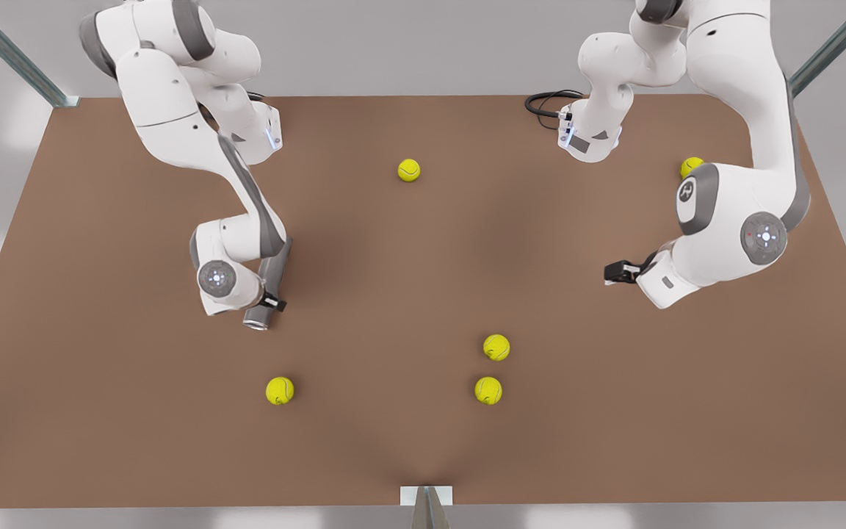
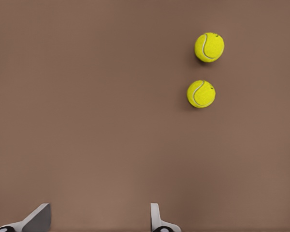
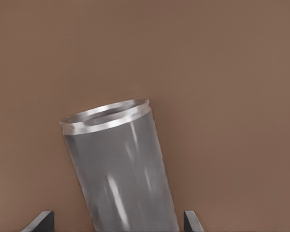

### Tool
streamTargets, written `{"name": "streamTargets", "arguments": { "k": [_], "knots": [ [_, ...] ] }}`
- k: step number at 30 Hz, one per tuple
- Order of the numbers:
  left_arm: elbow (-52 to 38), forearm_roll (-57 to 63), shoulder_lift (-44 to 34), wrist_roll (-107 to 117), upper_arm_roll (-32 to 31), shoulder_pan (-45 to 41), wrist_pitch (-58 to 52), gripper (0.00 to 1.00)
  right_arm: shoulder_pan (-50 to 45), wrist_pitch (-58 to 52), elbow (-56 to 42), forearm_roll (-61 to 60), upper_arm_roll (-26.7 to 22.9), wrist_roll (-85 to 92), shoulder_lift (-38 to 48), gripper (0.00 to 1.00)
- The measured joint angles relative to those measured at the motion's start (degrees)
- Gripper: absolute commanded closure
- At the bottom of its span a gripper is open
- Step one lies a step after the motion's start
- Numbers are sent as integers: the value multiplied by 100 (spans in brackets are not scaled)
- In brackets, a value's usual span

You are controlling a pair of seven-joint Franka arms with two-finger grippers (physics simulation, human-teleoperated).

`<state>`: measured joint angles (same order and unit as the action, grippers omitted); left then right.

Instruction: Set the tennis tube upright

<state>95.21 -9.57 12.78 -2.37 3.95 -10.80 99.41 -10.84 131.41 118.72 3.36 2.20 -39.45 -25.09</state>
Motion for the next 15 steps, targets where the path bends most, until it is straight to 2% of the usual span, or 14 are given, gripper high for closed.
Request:
{"name": "streamTargets", "arguments": {
  "k": [4,6,8,14,15],
  "knots": [
    [1,-15,27,2,0,-9,51,0,83,324,78,32,0,-248,-130,1],
    [1,-18,24,3,0,-8,65,0,82,424,137,41,0,-293,-132,12],
    [1,-20,21,5,0,-8,75,0,69,499,156,28,-1,-263,-136,32],
    [1,-8,13,19,0,-6,86,0,90,602,201,-4,2,-46,-170,31],
    [1,-7,15,21,0,-7,88,0,96,607,207,-4,1,4,-176,28]
  ]
}}
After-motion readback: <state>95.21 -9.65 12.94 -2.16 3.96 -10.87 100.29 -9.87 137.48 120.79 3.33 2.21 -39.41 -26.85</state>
